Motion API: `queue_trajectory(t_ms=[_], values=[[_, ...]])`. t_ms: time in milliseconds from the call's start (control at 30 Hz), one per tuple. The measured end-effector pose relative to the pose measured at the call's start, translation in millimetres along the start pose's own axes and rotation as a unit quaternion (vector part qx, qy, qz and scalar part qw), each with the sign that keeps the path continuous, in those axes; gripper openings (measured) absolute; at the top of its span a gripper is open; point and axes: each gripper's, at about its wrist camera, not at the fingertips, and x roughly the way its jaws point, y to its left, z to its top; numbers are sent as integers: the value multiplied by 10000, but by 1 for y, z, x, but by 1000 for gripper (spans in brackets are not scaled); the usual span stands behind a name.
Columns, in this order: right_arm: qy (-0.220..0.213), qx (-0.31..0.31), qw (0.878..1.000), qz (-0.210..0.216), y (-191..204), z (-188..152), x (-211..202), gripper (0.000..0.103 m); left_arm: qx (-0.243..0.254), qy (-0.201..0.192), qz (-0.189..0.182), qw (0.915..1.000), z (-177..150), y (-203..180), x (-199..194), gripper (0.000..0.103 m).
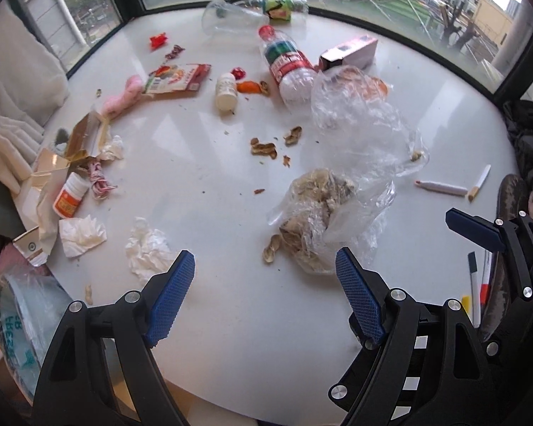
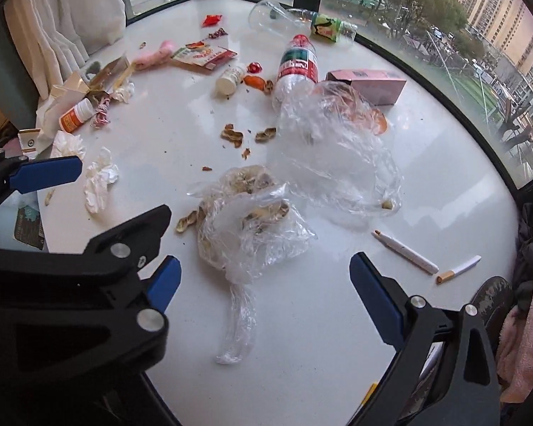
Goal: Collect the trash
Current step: 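Move both grippers back to the clear bag of peanut shells, then close the left gripper on the peanut-shell bag while the right gripper grasps it too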
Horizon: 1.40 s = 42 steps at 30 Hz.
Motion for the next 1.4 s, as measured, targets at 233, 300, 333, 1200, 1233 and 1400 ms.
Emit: queue_trajectory(t_ms=[233,300,333,1200,1233,1400], values=[[469,318,9983,123,-3,6,34,93,327,741,-342,9961,14,-1,49,79],[587,349,9975,154,-2,10,43,93,425,860,-379,9947,19,2,58,79],[650,368,9971,155,0,13,47,93,440,934,-414,9938,21,4,63,79],[1196,705,9893,448,-11,26,117,93,324,1381,-630,9879,39,19,136,80],[1191,698,9894,449,-10,27,118,93,304,1382,-628,9879,39,20,136,80],[1165,684,9898,456,-9,30,120,93,301,1372,-616,9882,38,22,140,82]])
